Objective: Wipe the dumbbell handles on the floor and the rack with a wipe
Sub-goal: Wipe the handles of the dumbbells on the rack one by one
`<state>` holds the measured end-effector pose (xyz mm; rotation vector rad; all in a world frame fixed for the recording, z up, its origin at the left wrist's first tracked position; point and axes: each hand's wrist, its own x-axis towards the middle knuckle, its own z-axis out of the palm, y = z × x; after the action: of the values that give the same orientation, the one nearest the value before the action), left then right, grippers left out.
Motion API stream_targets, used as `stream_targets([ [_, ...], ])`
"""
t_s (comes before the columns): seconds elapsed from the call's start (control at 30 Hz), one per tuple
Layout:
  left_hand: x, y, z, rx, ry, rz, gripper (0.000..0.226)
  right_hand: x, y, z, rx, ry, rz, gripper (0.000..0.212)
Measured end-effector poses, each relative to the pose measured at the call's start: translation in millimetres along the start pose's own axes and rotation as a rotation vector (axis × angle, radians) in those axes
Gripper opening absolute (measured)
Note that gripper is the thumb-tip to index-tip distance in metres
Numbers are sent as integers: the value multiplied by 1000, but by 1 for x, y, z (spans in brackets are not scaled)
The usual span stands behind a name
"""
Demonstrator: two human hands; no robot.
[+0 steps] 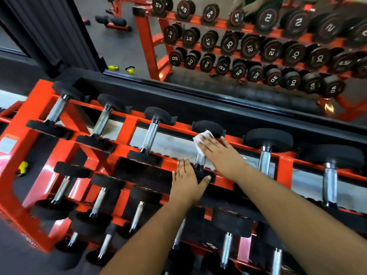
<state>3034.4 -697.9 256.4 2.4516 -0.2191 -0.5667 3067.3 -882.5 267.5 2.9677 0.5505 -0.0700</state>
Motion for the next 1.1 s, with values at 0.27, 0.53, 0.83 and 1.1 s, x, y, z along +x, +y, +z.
stream_targets([
  [0.27,4,5,-3,58,-80,-39,107,-2,0,-6,30,-60,-79,76],
  [0.53,9,4,-9,113,-151,-65,109,-19,-35,0,443,9,258,74],
  [0.83,11,4,-12,132,-173,-70,103,-2,-60,3,895,189,681,51],
  [1.1,7,6,-13,123,-162,-77,108,39,-42,-6,1649,328,1047,35],
])
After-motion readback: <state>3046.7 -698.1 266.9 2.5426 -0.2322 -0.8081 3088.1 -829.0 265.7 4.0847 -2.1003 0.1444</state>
